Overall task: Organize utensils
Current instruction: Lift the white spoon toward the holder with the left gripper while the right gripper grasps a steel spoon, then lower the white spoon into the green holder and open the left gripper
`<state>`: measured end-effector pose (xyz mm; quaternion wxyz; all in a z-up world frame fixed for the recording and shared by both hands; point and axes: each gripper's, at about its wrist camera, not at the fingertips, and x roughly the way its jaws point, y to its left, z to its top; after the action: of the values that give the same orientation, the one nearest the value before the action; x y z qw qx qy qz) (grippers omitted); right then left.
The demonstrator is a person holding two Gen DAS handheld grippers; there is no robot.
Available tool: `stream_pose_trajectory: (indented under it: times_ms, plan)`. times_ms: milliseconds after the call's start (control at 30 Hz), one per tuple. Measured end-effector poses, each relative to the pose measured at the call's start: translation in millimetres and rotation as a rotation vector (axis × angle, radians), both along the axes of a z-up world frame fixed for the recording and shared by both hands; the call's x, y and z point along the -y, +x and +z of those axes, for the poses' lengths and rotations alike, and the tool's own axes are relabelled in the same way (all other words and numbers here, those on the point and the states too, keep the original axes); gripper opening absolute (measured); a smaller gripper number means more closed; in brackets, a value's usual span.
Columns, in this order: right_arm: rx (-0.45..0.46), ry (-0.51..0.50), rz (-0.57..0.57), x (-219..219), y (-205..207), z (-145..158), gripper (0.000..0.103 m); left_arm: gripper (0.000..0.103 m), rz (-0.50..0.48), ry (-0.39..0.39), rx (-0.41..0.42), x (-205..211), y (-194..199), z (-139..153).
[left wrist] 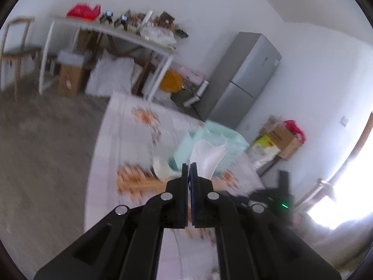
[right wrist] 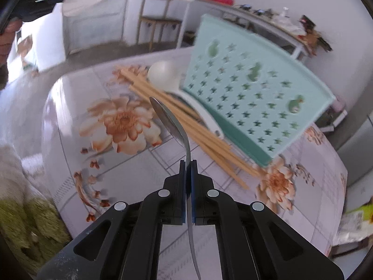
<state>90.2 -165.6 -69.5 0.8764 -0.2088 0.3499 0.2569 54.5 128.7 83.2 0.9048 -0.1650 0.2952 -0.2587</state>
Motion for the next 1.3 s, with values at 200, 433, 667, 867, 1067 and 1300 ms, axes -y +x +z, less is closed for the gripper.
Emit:
stream_pose_trajectory:
  times_ms: [200,433,667,867,1067,1300]
  plan:
    - [0.042,0.138,-0.092,25.3,2.8,21.2,0.002,0.001,-0.011,0.267,0.127,40.0,36.2,43.6]
    - [0.074,0.251,-0.156,42.5,1.2,32.3,0.002,0.001,-0.131,0.678,0.229,107.3,72.5,71.4]
    - [0.079,0.298,-0.173,58.1,2.6,34.8,0.002,0.001,-0.320,1.047,0.223,165.4,89.1,68.1]
    - [0.077,0.334,-0.185,61.4,-0.4,34.2,0.002,0.002,-0.417,1.191,0.199,204.7,104.6,53.0]
    - [0.073,0.392,-0.227,74.7,-4.2,37.6,0.002,0.002,-0.403,1.103,0.139,233.7,136.0,53.2]
    - [0.066,0.491,-0.287,95.7,-2.4,45.5,0.002,0.003,-0.333,0.629,0.056,224.6,174.6,65.7]
